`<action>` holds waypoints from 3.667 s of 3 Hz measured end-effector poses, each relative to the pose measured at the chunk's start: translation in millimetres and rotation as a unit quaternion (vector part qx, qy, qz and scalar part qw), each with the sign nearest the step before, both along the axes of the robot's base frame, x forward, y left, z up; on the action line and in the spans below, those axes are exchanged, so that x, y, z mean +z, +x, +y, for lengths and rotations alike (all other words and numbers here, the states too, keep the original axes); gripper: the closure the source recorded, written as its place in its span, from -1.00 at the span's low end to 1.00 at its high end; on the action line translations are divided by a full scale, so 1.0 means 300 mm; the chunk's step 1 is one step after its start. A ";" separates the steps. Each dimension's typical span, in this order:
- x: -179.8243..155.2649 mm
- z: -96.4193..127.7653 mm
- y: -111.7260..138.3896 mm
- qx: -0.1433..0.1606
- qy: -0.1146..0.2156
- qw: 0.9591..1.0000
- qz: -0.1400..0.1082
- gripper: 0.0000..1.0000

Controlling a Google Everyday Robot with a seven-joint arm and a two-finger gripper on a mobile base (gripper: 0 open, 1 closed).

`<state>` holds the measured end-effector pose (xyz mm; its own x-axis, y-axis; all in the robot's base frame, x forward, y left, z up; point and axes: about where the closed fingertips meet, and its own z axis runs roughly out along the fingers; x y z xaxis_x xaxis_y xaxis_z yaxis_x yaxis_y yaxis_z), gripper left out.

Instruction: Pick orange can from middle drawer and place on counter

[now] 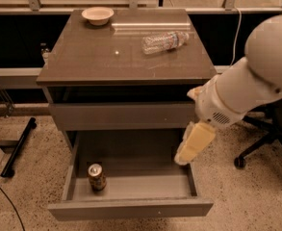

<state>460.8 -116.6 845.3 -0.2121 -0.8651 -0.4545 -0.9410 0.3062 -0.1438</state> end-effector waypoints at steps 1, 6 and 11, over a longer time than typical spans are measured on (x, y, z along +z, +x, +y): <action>-0.115 0.097 0.022 0.014 0.046 0.999 0.012 -1.00; -0.606 0.382 0.138 0.008 0.187 0.980 0.075 -1.00; -1.048 0.642 0.279 -0.008 0.264 0.959 0.101 -1.00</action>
Offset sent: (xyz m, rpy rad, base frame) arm 0.0358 0.0960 -0.1273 0.3080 0.1087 0.0801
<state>544.5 76.1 530.9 -0.3537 -0.5206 -0.7771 -0.9277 0.3013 0.2203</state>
